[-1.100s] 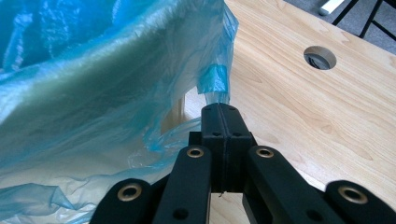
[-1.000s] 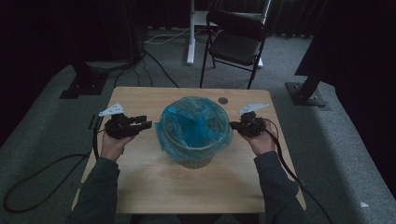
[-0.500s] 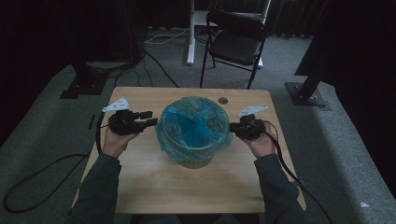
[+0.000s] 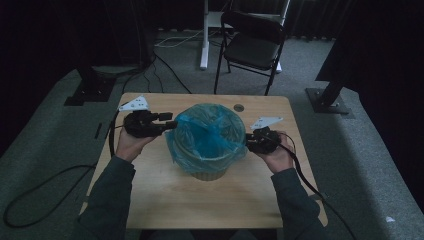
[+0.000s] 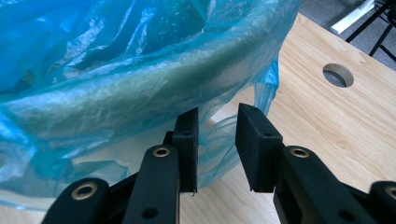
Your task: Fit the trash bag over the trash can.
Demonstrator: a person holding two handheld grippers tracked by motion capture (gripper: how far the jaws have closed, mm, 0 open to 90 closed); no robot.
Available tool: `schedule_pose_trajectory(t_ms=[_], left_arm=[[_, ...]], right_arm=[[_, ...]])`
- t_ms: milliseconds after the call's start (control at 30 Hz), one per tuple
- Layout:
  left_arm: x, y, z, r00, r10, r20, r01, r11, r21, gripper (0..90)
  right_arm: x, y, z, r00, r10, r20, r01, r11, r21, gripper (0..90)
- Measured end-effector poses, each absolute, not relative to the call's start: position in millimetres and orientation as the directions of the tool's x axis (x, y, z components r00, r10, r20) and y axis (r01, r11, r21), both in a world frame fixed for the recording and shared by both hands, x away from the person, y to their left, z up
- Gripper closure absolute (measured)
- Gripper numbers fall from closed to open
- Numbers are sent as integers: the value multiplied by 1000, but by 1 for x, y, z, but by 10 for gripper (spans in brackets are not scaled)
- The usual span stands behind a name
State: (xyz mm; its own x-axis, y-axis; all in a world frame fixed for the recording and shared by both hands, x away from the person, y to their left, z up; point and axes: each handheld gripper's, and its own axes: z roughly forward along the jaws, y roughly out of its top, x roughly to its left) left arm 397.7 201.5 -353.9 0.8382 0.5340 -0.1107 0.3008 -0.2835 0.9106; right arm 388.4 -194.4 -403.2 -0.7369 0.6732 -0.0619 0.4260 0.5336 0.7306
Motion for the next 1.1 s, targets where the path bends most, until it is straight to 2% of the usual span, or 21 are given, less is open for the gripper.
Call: schedule_pose_trajectory(t_ms=[700,1100], left_arm=[[406,134,-336,891,454,-15,239,-439,866,578],[420,103,-325,903,430,5,219,-468,856,588]], right_arm=[[385,-198,-404,-769,640,-17,413,516,751,692],[384,-198,-406,-776,631,-14,411,522,748,686]])
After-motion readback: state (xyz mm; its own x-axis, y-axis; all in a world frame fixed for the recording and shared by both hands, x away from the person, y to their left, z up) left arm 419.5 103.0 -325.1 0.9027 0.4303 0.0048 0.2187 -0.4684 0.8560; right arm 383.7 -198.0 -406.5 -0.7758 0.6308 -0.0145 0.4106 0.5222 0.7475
